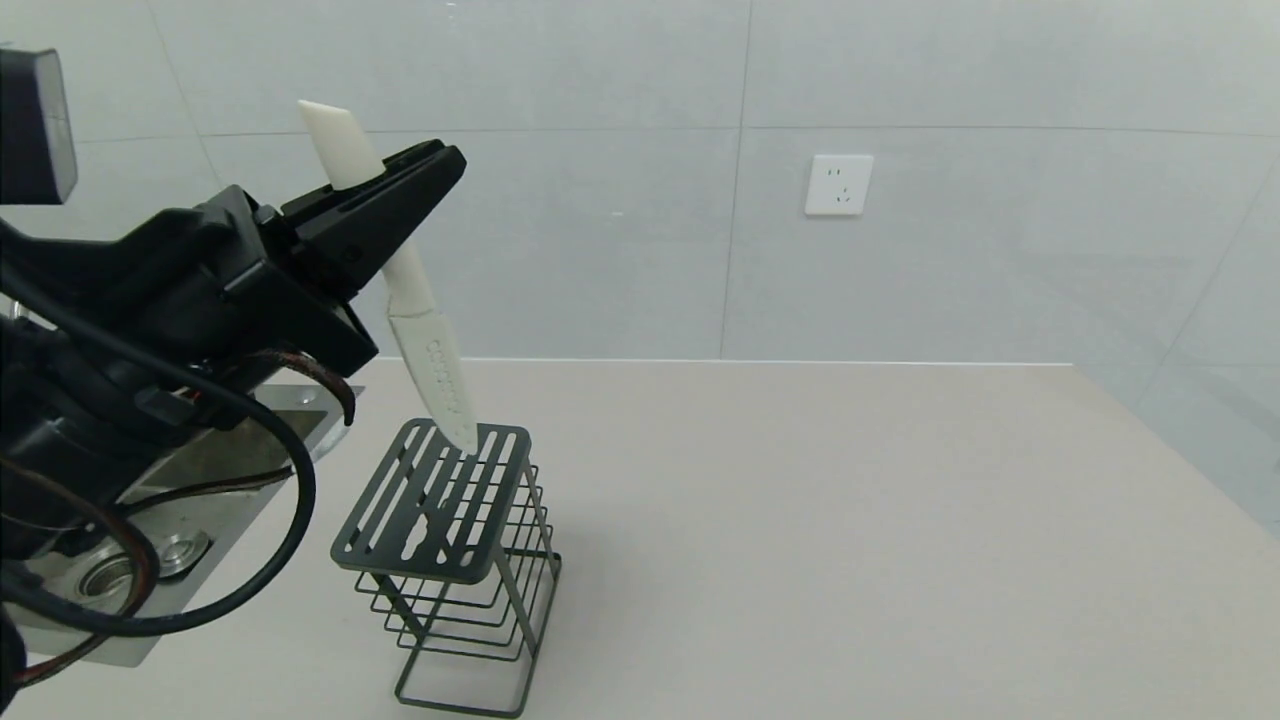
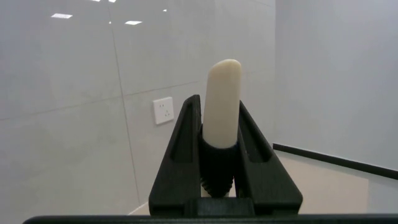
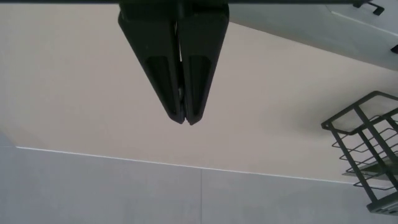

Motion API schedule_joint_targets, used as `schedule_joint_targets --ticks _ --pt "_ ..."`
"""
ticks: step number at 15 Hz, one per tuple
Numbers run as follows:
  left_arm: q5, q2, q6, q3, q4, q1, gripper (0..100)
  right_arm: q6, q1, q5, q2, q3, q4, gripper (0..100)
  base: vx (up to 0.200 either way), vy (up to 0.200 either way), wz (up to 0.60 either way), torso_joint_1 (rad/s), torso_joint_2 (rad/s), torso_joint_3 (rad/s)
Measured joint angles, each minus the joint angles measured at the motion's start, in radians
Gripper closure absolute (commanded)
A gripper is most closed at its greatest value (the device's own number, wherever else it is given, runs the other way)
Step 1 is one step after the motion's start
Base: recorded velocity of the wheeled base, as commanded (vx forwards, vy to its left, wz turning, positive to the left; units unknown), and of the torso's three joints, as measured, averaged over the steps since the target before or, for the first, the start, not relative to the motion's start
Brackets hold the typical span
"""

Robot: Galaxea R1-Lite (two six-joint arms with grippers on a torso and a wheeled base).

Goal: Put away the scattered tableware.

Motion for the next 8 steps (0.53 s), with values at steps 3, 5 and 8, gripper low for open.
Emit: schedule_joint_targets --ticks 3,5,8 --pt "0.007 -0.003 0.017 0.003 0.004 0.039 100 -0.001 -0.001 -0.002 -0.001 -0.001 0.000 100 0.000 0.000 0.00 0.000 0.00 0.000" --pt "0.019 0.010 0.044 0.000 0.007 0.044 100 -0.002 -0.001 0.001 -0.001 -0.001 0.001 100 0.000 0.000 0.00 0.000 0.00 0.000" --pt "0.051 0.036 0.121 0.000 0.007 0.041 100 -0.001 -0.001 0.004 0.000 -0.002 0.000 100 0.000 0.000 0.00 0.000 0.00 0.000"
